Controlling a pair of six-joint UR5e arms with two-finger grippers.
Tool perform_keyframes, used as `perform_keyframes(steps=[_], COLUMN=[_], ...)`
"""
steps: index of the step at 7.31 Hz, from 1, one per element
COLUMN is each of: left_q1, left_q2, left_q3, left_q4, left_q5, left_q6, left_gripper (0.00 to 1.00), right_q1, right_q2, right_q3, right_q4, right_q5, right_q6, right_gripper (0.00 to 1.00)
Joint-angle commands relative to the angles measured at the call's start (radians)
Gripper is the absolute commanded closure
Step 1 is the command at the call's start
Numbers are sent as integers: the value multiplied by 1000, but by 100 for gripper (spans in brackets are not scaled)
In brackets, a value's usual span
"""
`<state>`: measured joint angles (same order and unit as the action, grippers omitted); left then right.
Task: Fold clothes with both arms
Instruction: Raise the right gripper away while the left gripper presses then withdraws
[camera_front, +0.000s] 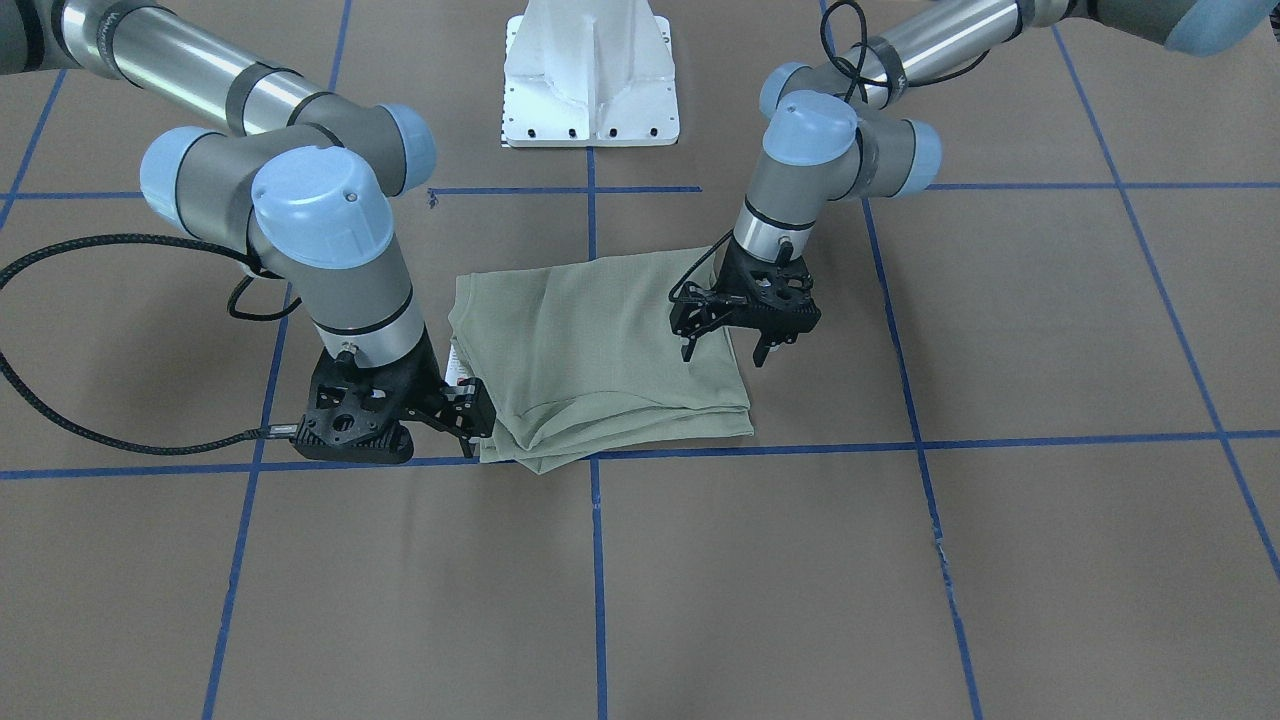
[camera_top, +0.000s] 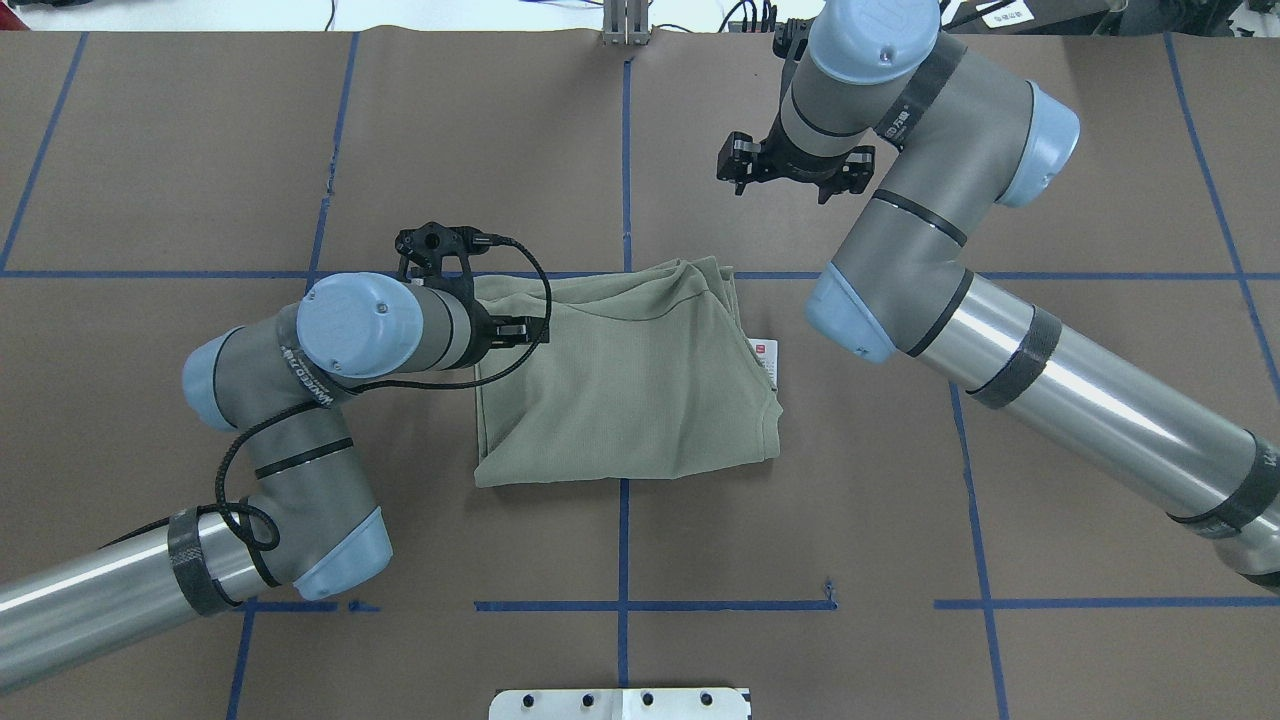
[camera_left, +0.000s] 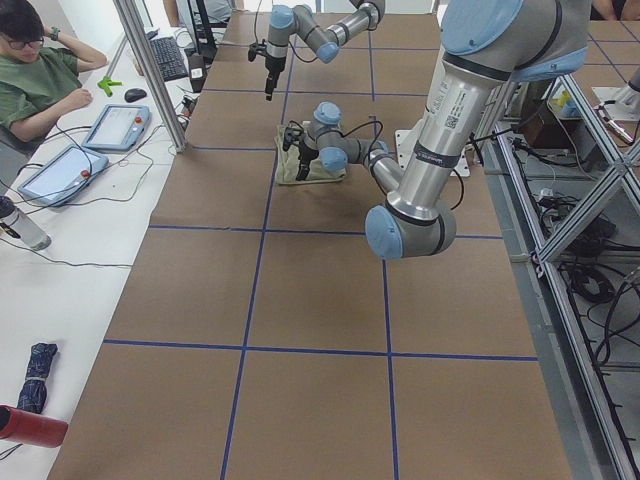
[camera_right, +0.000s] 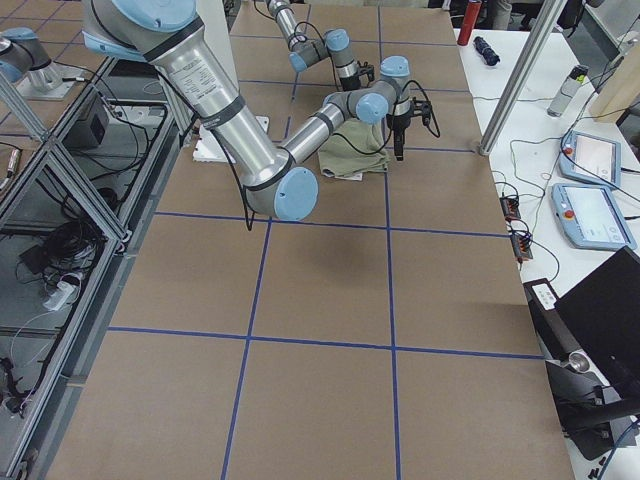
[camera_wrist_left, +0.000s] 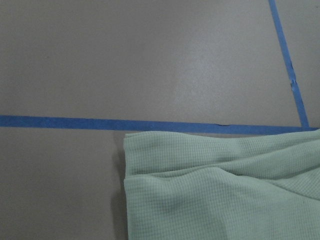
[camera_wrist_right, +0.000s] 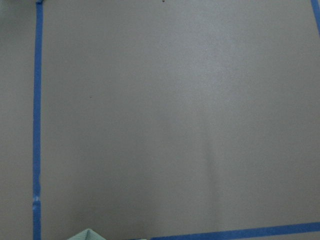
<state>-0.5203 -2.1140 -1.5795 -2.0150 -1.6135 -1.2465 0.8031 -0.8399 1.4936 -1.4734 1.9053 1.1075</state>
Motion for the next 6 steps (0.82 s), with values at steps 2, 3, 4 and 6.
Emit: perform_keyframes(steps=[2, 3, 4, 6], left_q1=[-3, -16, -44, -113], left_q2=[-26, -27, -27, -43], left_q3=[74, 82, 105, 169], left_q4=[19, 21, 18, 13], left_q5=[88, 90, 90, 89], left_q6=[4, 5, 5, 50], left_gripper=[0, 0, 0, 0], right_q1=[2, -1, -1, -2], right_q2=[-8, -18, -19, -19], right_q3=[11, 17, 19, 19], right_q4=[4, 5, 5, 5], right_q5=[-9, -9, -9, -9], right_q6=[0, 0, 0, 0], right_gripper=[0, 0, 0, 0])
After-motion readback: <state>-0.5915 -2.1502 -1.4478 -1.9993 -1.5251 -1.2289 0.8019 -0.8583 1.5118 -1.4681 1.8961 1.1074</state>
